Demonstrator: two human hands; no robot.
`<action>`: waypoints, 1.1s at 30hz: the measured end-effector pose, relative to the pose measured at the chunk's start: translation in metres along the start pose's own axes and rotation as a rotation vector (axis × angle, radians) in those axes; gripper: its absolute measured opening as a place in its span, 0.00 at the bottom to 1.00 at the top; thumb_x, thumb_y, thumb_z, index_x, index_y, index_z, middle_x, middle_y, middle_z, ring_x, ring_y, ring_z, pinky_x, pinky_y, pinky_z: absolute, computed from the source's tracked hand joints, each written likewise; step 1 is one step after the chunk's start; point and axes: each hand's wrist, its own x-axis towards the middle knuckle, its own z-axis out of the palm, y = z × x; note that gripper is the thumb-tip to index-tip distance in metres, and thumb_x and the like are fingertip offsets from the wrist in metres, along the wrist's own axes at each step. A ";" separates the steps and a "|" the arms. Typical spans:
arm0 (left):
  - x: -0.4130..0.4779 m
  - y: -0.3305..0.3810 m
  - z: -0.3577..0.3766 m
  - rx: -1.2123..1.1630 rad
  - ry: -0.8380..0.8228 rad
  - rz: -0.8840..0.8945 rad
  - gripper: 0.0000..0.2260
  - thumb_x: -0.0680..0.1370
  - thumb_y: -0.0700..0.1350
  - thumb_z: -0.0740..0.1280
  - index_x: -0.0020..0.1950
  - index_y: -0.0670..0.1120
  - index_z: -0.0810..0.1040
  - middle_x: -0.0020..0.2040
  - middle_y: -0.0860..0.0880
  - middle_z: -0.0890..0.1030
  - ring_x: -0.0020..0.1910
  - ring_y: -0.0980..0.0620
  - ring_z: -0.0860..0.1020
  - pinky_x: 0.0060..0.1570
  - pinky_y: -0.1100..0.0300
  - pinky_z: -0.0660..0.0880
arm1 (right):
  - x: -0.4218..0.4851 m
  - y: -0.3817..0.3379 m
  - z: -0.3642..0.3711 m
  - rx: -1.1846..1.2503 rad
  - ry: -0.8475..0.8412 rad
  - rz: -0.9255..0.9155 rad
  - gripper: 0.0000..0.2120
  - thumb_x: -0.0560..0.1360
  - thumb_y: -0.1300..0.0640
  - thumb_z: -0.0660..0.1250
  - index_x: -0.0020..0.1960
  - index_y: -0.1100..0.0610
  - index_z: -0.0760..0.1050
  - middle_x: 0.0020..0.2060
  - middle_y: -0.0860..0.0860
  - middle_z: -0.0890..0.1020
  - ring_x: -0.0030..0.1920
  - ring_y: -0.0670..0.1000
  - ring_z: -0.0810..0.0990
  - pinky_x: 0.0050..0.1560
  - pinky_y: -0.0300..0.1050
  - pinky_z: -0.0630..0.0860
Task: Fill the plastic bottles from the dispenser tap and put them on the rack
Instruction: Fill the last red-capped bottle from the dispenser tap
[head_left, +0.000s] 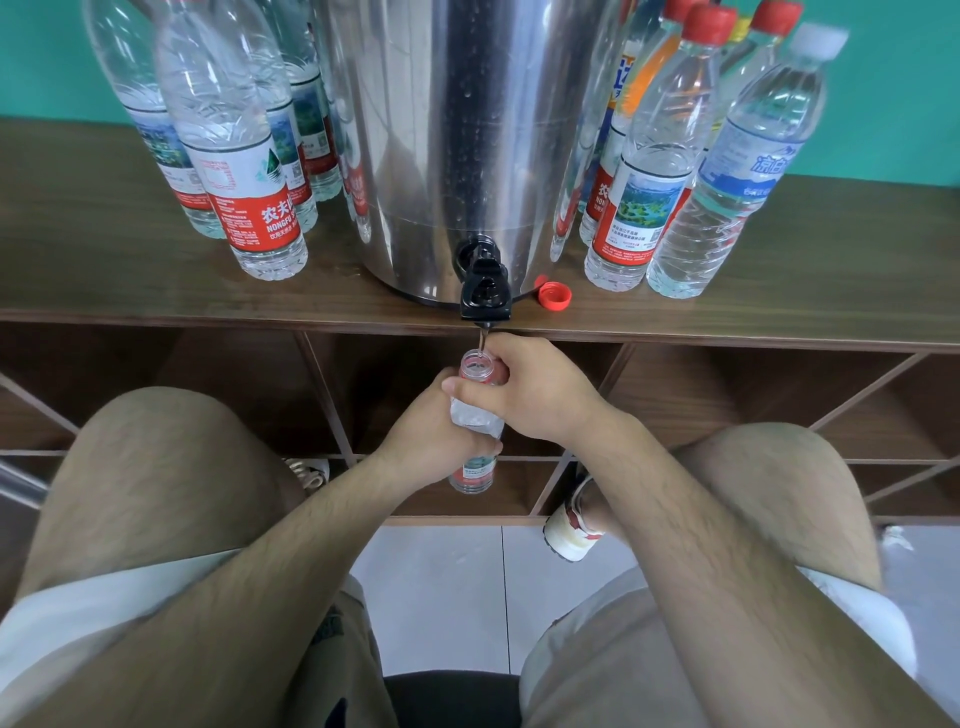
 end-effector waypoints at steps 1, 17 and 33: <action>0.001 0.000 0.000 -0.008 0.004 0.004 0.32 0.72 0.39 0.80 0.72 0.47 0.70 0.63 0.48 0.79 0.64 0.48 0.78 0.67 0.48 0.77 | 0.000 0.000 0.000 0.011 0.011 -0.003 0.20 0.76 0.38 0.73 0.42 0.54 0.75 0.35 0.47 0.78 0.36 0.49 0.76 0.36 0.47 0.72; 0.008 -0.004 0.000 -0.056 0.045 0.020 0.29 0.72 0.38 0.80 0.70 0.42 0.73 0.61 0.43 0.81 0.63 0.43 0.80 0.66 0.41 0.77 | -0.004 -0.009 -0.008 0.046 0.079 -0.005 0.26 0.74 0.34 0.71 0.41 0.58 0.73 0.33 0.53 0.77 0.35 0.54 0.76 0.38 0.61 0.75; 0.005 -0.004 -0.005 0.083 0.090 0.097 0.27 0.72 0.45 0.79 0.68 0.47 0.72 0.59 0.48 0.81 0.60 0.47 0.81 0.61 0.44 0.79 | -0.037 -0.048 -0.052 -0.039 0.641 -0.637 0.17 0.76 0.49 0.71 0.50 0.64 0.80 0.43 0.57 0.77 0.45 0.56 0.75 0.44 0.50 0.73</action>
